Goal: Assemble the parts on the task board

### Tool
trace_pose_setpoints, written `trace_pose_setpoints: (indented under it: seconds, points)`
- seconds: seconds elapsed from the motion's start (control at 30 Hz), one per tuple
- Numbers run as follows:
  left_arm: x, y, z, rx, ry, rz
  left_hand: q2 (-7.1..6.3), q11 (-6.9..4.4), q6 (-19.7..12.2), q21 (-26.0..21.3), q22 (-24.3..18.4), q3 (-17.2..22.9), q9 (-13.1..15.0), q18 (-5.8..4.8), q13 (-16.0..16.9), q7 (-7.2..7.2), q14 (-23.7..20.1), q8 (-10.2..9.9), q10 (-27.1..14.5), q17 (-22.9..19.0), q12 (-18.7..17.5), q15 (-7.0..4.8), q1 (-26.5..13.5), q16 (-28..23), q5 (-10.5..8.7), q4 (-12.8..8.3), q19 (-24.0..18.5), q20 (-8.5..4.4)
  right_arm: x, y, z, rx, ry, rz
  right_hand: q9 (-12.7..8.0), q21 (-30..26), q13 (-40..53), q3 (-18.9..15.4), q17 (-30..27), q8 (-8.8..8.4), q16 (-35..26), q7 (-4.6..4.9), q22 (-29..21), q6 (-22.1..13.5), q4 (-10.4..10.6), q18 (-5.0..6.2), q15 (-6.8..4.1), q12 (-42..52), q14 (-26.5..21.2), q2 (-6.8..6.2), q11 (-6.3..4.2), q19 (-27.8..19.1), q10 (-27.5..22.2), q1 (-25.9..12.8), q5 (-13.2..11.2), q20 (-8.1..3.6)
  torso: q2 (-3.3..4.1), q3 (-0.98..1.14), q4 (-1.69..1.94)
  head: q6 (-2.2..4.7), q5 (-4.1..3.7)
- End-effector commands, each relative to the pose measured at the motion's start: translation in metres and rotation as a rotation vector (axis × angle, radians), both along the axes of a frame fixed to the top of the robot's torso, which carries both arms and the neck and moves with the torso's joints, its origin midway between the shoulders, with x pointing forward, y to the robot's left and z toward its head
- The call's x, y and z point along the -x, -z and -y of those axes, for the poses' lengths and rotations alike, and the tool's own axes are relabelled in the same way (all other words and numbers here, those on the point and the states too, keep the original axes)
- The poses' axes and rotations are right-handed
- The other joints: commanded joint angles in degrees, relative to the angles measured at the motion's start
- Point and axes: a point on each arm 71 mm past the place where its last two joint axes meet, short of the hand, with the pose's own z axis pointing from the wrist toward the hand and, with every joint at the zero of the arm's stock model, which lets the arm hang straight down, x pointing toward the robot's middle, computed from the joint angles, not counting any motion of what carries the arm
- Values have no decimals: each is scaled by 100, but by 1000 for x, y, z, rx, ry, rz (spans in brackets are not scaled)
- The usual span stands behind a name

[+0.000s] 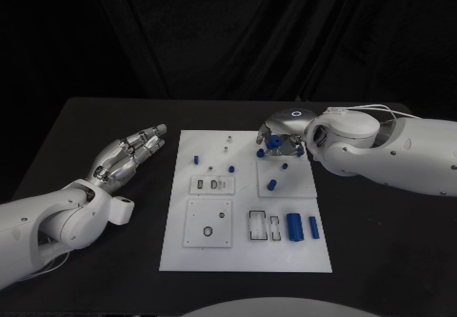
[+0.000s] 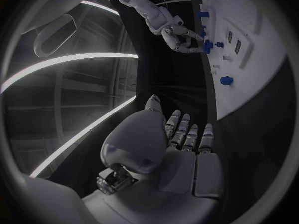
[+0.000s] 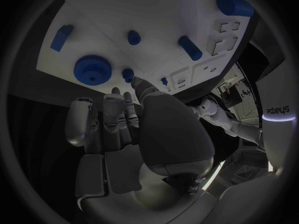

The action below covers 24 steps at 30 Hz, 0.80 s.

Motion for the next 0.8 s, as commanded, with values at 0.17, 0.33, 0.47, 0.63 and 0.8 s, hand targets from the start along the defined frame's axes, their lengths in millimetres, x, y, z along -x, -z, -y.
trace_pose_setpoints:
  seconds: [0.17,0.33,0.47,0.63,0.8]
  points:
    - [4,-16,0,100,18,192,-6,2,34,-30,-6,55,4,-6,-9,-31,-44,27,-61,-6,26,3,89,-19,145,11,-20,-23,-1,6,0,28,12,-3,19,5,4,54,35,-41,46,3,9,107,3,-64,50,-74,1,-32,6,-29,98,17,27,51,13,-6,-6,-10,4]
    - [4,-16,0,100,22,185,-11,22,38,-33,-6,81,4,-16,-9,-32,-40,28,-72,-4,39,22,148,-16,255,5,-25,-13,-4,10,-2,26,3,-6,42,8,3,139,119,-67,95,-22,33,242,18,-63,75,-165,6,-38,15,-33,213,28,129,83,18,-10,-6,-18,10]
    - [2,-15,0,98,25,180,-20,50,31,-37,-7,113,2,-24,-11,-30,-46,25,-86,-5,40,47,222,-16,367,1,-30,3,-6,14,-4,16,-13,-3,72,-2,4,248,149,-77,107,-96,37,411,49,-59,97,-253,-18,-13,22,-53,317,33,172,101,26,-9,-4,-1,9]
    - [1,-14,0,96,30,169,-19,100,3,-43,-10,152,-2,-37,-16,-38,-57,15,-123,-7,20,90,292,-19,446,-4,-40,34,-8,19,-6,-2,-35,3,82,17,5,358,222,-126,149,-133,85,481,92,-64,112,-307,-7,7,26,-39,492,24,174,116,27,-19,11,5,8]
    - [0,-13,0,92,29,163,-22,118,8,-47,-12,164,-1,-41,-17,-33,-59,16,-132,-8,18,108,314,-19,473,-6,-45,48,-9,21,-9,-27,-62,21,119,14,4,481,224,-137,145,-159,103,656,159,-61,93,-383,-23,39,-7,-48,743,-4,46,113,26,-19,1,-3,20]
